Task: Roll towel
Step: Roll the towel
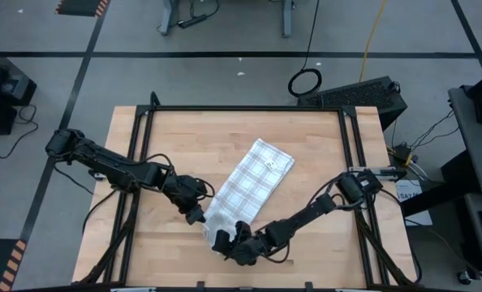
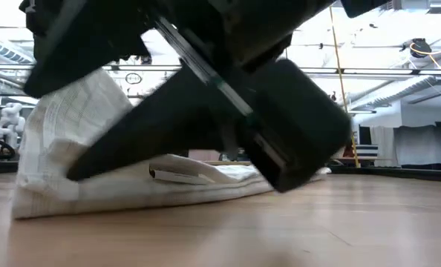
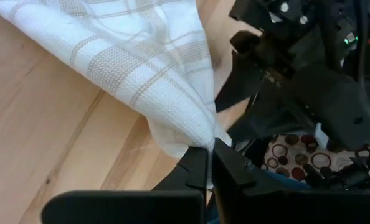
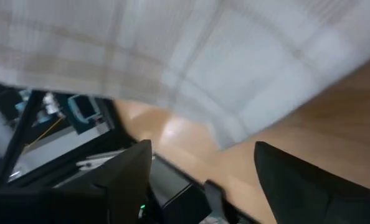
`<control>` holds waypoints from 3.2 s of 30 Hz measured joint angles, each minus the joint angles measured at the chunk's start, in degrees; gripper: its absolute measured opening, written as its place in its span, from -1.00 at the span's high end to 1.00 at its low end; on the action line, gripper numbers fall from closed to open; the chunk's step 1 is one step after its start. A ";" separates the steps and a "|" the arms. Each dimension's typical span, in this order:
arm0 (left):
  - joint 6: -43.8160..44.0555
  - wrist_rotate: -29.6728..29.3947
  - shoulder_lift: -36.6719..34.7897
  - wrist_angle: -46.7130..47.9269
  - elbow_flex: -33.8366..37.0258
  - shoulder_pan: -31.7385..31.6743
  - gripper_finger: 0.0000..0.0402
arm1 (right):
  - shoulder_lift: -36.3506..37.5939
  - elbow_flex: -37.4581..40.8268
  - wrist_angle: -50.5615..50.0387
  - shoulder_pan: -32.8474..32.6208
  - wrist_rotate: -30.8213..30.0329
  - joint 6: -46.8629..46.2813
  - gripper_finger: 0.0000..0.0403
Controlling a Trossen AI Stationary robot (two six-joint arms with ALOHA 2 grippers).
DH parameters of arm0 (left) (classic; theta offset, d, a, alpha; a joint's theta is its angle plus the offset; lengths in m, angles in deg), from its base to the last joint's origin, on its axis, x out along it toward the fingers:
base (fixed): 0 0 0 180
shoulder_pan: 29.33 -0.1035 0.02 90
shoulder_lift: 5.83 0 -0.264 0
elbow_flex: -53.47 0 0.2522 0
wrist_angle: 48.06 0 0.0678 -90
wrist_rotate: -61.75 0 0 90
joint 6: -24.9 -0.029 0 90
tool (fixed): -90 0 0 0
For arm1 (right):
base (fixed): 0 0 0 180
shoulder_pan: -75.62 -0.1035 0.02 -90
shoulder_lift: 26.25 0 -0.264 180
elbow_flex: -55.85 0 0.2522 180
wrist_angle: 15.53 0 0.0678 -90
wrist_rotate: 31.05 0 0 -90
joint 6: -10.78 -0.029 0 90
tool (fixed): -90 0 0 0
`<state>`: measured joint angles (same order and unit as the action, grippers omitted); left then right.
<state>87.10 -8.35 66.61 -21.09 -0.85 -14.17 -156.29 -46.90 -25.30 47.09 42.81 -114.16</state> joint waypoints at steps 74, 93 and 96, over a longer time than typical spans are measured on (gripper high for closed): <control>15.54 -18.99 8.89 -36.54 -0.03 10.31 0.95 | 28.23 -0.11 -55.25 3.67 27.63 39.07 1.00; 21.52 -20.40 23.37 -46.13 -0.20 14.97 0.95 | 22.50 -0.09 -54.43 -1.36 26.38 38.77 0.98; 21.34 -21.05 23.58 -45.96 -0.20 14.86 0.95 | 22.50 -0.09 -54.52 -1.36 26.38 37.60 0.94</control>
<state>108.44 -29.39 90.20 -67.05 -1.05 0.69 -133.80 -46.99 -79.82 45.73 69.19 -76.56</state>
